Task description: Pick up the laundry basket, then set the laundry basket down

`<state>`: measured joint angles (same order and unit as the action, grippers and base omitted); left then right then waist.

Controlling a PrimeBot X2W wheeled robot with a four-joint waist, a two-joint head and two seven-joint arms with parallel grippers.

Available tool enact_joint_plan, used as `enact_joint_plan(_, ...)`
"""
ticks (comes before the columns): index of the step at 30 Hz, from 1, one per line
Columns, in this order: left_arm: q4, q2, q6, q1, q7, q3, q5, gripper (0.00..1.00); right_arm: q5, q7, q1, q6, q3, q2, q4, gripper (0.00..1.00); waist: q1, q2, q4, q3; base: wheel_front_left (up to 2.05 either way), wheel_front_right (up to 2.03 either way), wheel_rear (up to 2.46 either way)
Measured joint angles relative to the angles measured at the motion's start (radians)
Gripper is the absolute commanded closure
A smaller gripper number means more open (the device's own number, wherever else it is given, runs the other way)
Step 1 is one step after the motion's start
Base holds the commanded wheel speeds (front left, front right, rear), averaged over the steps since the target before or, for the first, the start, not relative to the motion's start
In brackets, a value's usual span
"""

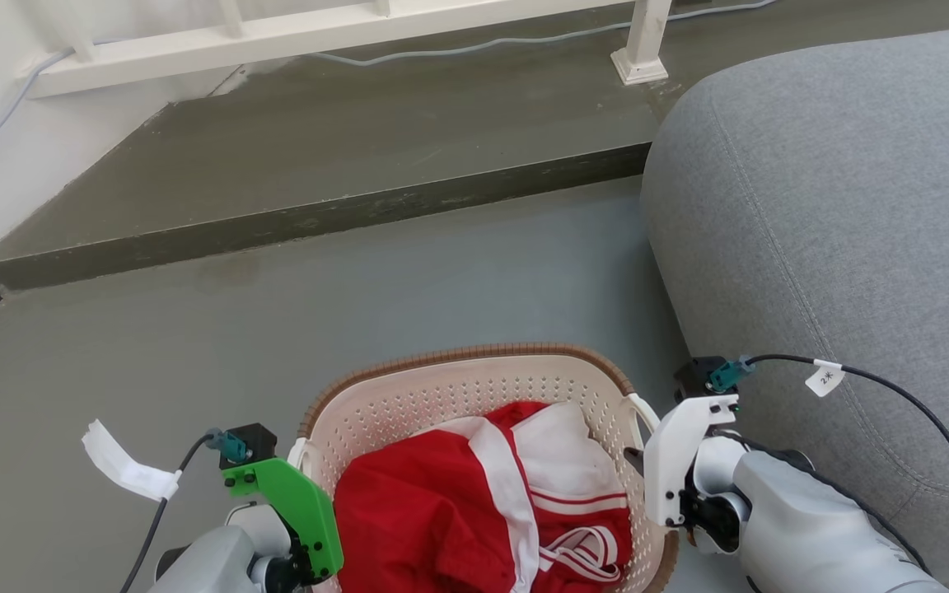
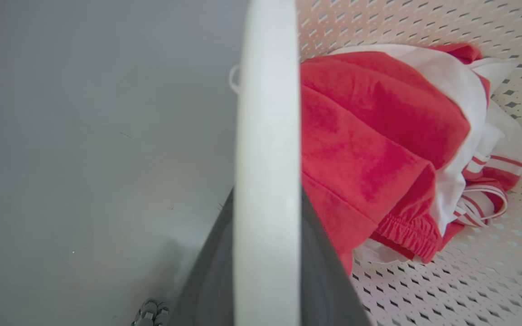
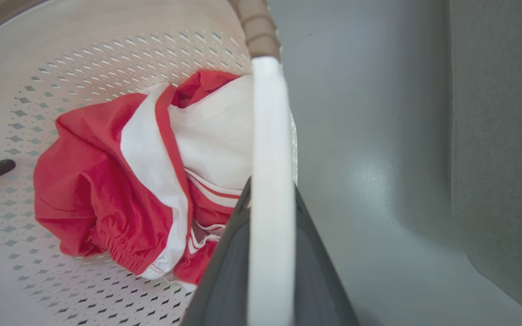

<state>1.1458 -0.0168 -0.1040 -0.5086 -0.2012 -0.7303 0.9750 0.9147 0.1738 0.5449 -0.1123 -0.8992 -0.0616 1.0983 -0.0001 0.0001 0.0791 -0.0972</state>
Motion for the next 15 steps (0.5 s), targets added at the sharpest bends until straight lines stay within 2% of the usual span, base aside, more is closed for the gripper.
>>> enact_joint_plan(15,-0.001,-0.001,0.003,0.000,0.001,-0.018,0.008,1.00,0.012,0.000,0.001,0.000,-0.018,-0.001,0.003,1.00,0.0000,0.0000,0.003,0.000,0.00,0.00,0.00)
